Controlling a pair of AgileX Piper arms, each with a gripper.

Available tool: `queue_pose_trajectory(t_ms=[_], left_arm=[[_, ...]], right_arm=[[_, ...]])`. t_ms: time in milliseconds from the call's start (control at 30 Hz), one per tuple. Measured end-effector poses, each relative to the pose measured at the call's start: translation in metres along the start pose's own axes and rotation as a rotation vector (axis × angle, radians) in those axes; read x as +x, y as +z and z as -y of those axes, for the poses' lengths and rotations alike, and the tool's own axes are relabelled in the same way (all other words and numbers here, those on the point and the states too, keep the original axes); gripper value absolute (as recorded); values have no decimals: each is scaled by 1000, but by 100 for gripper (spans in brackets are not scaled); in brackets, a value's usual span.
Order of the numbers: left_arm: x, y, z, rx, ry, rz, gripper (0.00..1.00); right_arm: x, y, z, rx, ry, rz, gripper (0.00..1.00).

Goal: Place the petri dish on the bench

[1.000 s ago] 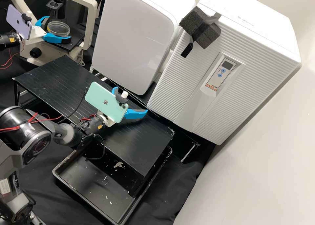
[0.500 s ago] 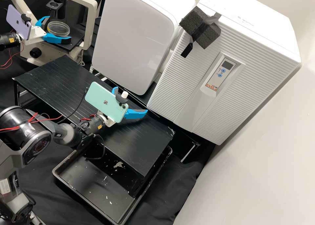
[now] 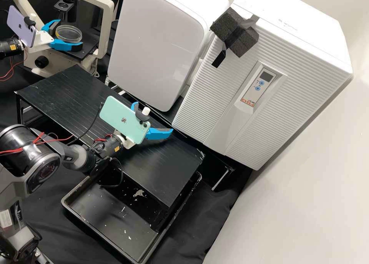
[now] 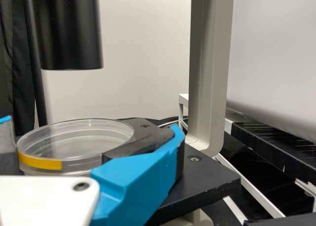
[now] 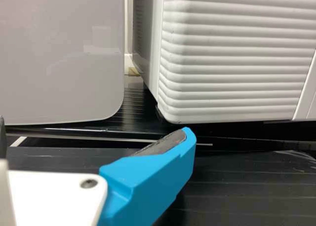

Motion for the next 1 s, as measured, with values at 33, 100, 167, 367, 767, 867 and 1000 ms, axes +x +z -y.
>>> queue_pose_trajectory(t_ms=[33,100,167,367,767,867,1000], left_arm=[[0,0,0,2,0,-1,0],[0,-1,0,2,1,-3,0],[0,-2,0,4,0,-2,0],[-1,-3,0,7,-1,-4,0],[-1,-5,-1,12,-2,-3,0],[-2,-6,-1,14,2,-1,0],[-4,-6,0,7,-3,8,0]], right_arm=[[0,0,0,0,0,0,100],[0,0,0,0,0,0,100],[0,0,0,0,0,0,100],[0,0,0,0,0,0,100],[0,0,0,0,0,0,100],[0,0,0,0,0,0,100],[0,0,0,0,0,0,100]])
